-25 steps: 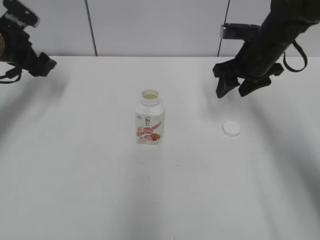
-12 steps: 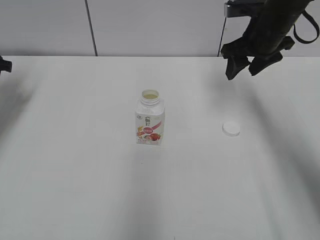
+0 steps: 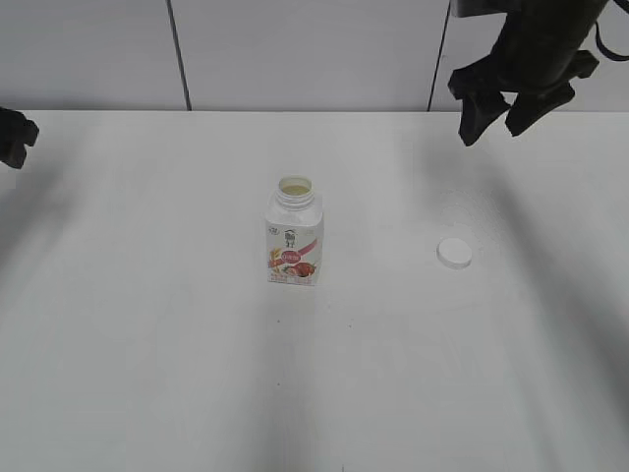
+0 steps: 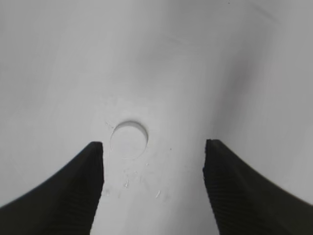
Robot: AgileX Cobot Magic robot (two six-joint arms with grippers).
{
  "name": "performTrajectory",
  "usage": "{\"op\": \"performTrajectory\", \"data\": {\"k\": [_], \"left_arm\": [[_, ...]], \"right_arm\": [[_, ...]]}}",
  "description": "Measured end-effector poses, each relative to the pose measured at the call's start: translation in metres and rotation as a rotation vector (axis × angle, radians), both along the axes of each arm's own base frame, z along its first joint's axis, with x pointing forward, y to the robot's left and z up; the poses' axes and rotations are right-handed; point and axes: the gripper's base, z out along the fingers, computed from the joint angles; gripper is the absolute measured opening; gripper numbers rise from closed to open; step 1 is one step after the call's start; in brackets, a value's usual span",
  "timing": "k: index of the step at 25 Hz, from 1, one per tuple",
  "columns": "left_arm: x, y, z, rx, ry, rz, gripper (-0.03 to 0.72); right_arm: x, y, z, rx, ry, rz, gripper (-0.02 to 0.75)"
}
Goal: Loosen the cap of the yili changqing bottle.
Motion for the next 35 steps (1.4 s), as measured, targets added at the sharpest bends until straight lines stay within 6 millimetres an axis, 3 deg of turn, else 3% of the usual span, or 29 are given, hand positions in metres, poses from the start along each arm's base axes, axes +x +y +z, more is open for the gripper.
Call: {"op": "performTrajectory", "data": {"k": [6, 13, 20, 23, 28, 35], "left_arm": [[-0.017, -0.006, 0.033, -0.032, -0.001, -0.048, 0.535], [-0.039, -0.008, 0.039, -0.087, 0.181, 0.014, 0.533], [-0.061, -0.009, 0.04, -0.116, 0.379, 0.061, 0.53], [-0.07, -0.011, 0.046, -0.128, 0.42, 0.072, 0.53], [-0.088, -0.014, 0.076, -0.159, 0.334, 0.07, 0.53], [-0.138, -0.019, 0.108, -0.191, 0.221, 0.06, 0.529]], "right_arm": [[0.0, -0.026, 0.001, -0.014, 0.059, -0.052, 0.511], [0.002, -0.04, 0.008, -0.017, 0.046, -0.081, 0.511], [-0.014, -0.042, 0.051, 0.003, -0.049, -0.094, 0.511], [-0.029, -0.044, 0.066, 0.011, -0.072, -0.105, 0.511], [-0.066, -0.049, 0.077, 0.01, -0.062, -0.11, 0.511], [-0.123, -0.057, 0.097, 0.016, -0.09, -0.113, 0.511]]}}
